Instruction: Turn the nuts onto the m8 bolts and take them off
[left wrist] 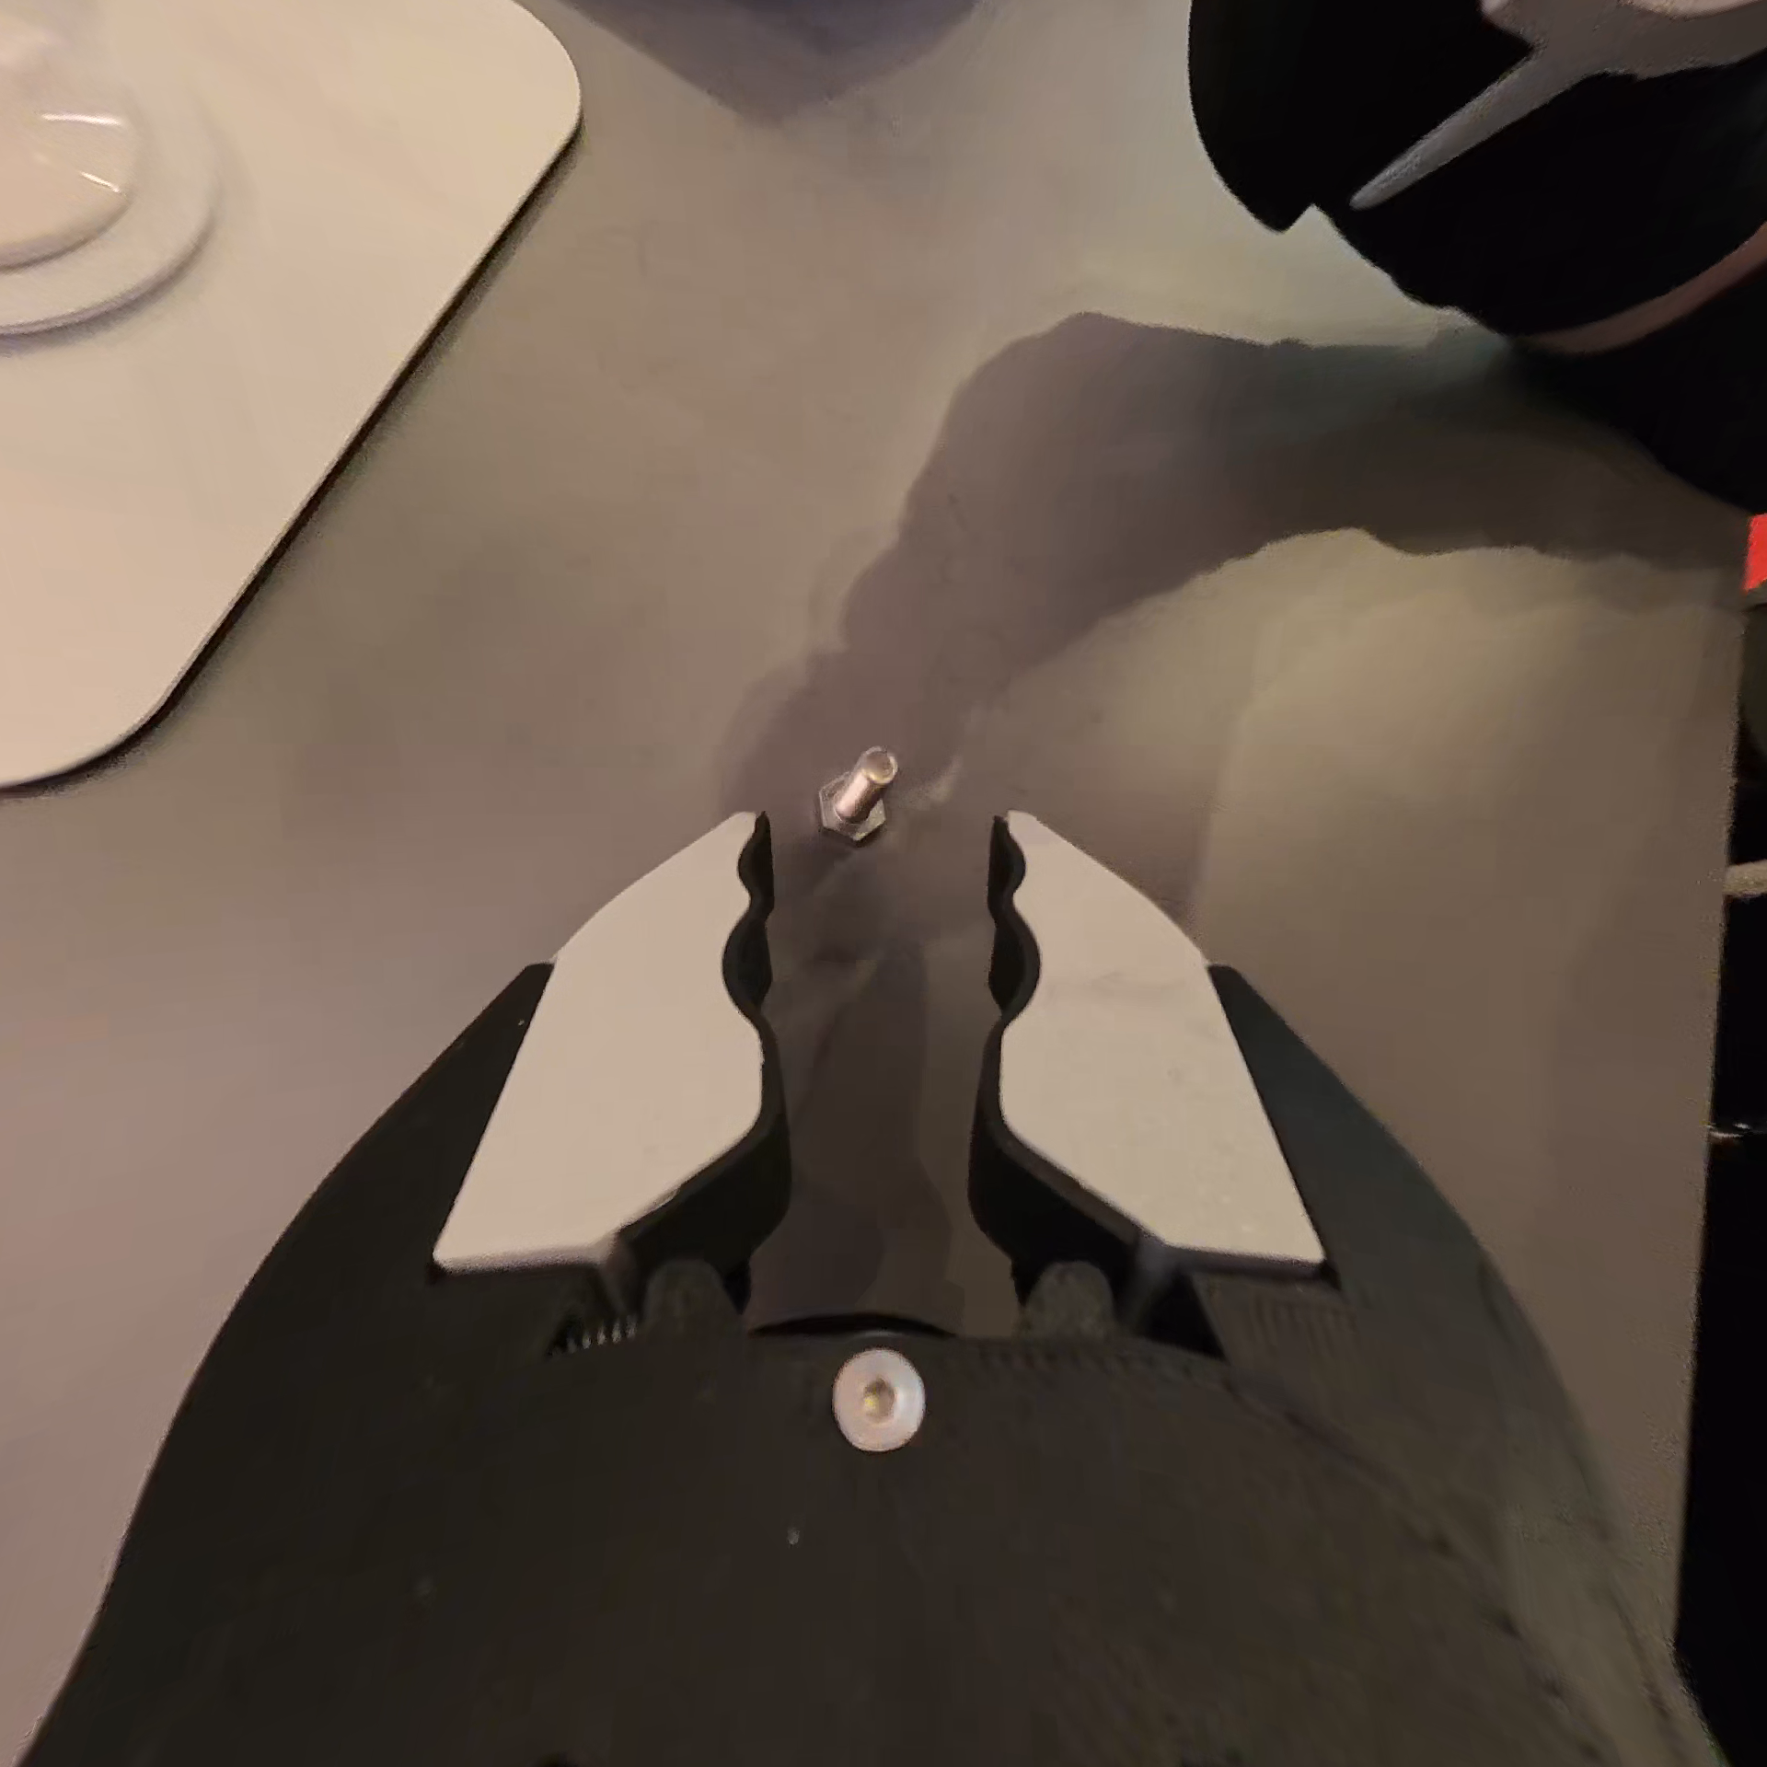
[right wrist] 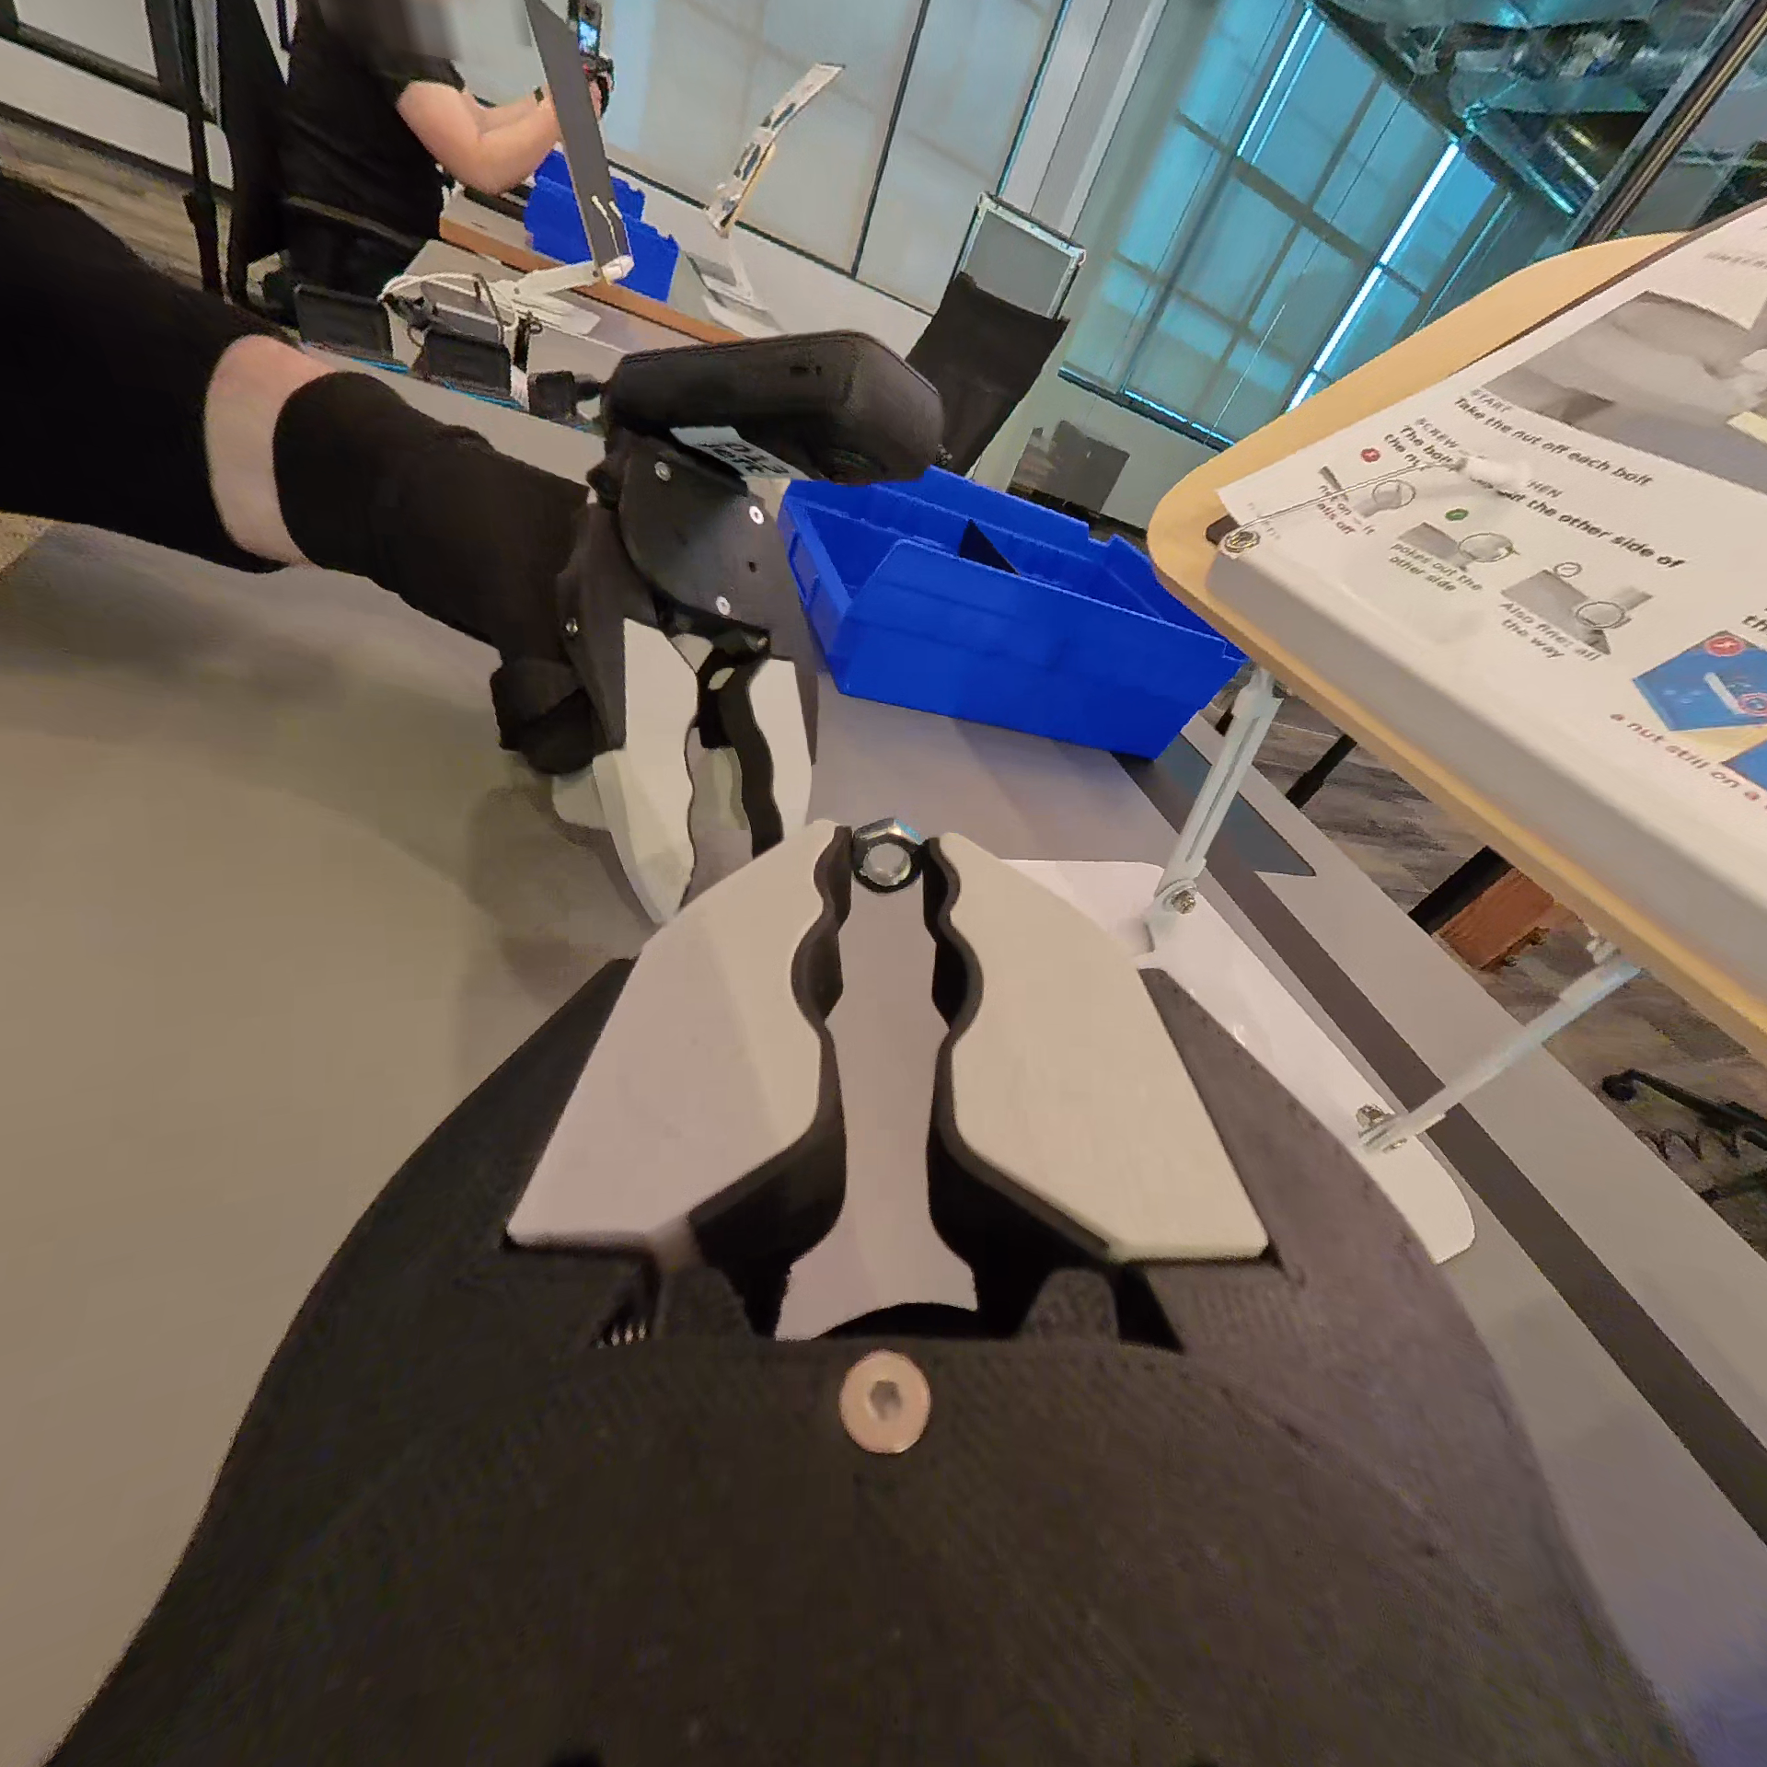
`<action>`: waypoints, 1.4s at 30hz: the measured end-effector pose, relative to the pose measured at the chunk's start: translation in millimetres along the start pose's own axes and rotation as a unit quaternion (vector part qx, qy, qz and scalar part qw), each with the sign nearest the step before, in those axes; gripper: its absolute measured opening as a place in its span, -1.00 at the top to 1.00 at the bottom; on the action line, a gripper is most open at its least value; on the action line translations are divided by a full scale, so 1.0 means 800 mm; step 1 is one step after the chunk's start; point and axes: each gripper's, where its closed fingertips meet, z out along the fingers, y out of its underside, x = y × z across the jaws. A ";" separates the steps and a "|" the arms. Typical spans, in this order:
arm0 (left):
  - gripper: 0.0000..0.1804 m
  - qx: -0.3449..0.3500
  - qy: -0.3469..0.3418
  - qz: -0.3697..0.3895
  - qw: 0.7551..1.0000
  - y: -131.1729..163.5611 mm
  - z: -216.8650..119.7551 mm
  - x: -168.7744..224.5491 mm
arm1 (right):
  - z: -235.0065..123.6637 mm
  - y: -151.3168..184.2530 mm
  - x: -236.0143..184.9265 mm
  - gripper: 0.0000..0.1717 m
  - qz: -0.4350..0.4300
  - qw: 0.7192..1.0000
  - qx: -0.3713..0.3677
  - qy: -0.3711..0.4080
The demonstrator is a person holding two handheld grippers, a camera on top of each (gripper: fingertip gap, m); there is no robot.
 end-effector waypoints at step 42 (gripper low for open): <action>0.88 -0.075 -0.173 0.186 0.964 -0.046 0.006 0.000 | 0.017 0.026 -0.013 0.83 0.042 0.997 -0.058 -0.023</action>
